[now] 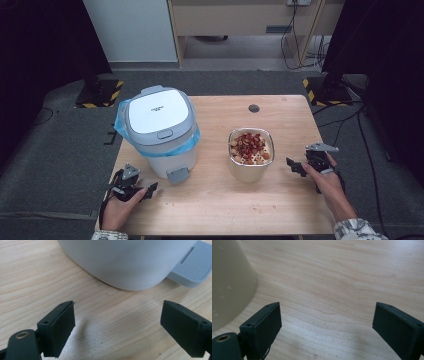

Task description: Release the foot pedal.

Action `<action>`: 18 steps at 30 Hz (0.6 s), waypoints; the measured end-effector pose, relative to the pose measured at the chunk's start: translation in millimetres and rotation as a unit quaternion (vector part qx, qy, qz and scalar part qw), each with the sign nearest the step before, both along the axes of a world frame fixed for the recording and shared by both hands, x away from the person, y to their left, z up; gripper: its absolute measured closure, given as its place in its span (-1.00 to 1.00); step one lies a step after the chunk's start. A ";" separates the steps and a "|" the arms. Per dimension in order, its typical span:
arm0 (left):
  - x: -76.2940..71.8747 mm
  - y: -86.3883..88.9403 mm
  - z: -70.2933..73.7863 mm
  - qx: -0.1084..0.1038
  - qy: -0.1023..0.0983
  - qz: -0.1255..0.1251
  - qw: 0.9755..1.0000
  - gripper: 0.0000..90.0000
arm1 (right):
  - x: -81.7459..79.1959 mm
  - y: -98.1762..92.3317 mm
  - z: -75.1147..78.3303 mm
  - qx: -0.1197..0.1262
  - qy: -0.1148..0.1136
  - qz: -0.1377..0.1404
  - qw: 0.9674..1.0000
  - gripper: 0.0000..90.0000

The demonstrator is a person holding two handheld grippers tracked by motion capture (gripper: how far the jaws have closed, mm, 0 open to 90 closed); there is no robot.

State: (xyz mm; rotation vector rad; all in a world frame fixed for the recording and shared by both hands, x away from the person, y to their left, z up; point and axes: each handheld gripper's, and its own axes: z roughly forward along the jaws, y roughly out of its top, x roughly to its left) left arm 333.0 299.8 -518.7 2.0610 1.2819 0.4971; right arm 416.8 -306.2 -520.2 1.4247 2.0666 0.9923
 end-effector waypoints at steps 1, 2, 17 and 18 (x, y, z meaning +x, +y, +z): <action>1.2 1.0 -1.0 0.000 0.001 0.001 1.000 -0.75 | 0.9 1.0 -1.8 -0.004 0.006 -0.002 1.000 -0.81; 2.9 2.2 -2.5 0.000 0.001 0.003 1.000 -0.75 | 2.2 2.1 -4.4 -0.010 0.009 -0.004 1.000 -0.82; 10.1 5.7 -14.4 0.014 -0.002 -0.001 1.000 -0.86 | 1.9 16.3 -19.0 -0.034 0.026 0.007 0.999 -0.89; 10.1 5.7 -14.4 0.014 -0.002 -0.001 1.000 -0.86 | 0.7 16.9 -18.9 -0.033 0.027 0.007 0.999 -0.89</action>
